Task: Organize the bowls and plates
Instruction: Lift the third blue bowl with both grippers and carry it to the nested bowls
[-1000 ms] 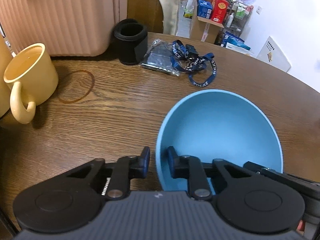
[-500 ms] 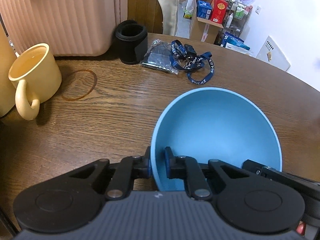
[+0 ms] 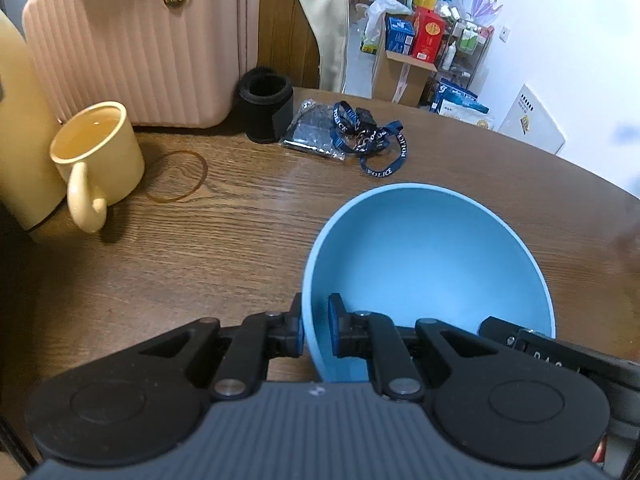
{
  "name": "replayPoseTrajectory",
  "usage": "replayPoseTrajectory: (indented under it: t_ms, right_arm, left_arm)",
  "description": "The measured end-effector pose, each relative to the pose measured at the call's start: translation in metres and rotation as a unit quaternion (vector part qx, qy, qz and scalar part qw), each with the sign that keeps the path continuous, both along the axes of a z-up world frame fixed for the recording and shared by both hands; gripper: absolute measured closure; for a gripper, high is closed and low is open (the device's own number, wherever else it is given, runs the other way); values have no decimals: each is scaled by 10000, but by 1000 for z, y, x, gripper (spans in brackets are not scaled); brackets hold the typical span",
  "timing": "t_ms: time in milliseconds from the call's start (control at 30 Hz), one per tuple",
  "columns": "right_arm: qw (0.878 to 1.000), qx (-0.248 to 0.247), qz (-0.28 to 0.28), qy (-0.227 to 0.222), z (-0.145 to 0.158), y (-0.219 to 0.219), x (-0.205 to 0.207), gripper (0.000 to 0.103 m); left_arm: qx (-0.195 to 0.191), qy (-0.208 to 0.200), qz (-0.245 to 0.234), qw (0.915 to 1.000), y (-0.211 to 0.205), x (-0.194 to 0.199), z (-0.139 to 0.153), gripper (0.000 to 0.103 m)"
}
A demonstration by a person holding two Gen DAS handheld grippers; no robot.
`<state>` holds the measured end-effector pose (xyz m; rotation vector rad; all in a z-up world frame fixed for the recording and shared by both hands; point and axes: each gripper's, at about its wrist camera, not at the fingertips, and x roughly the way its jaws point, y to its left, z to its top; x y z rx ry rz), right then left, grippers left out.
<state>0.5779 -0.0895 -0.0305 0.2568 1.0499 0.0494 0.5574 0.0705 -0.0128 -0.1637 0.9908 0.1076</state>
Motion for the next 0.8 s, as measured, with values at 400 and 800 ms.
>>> replayPoseTrajectory:
  t_ms: [400,800]
  right_arm:
    - [9995,114,69,-271,31,-4,-45,95]
    - [9984,177,96,-537,62,-11,-92,95]
  left_arm:
    - [24,-279,5,9996,-2,-48,31,92]
    - [73,-550,-43,9985,-10,-94,63,92]
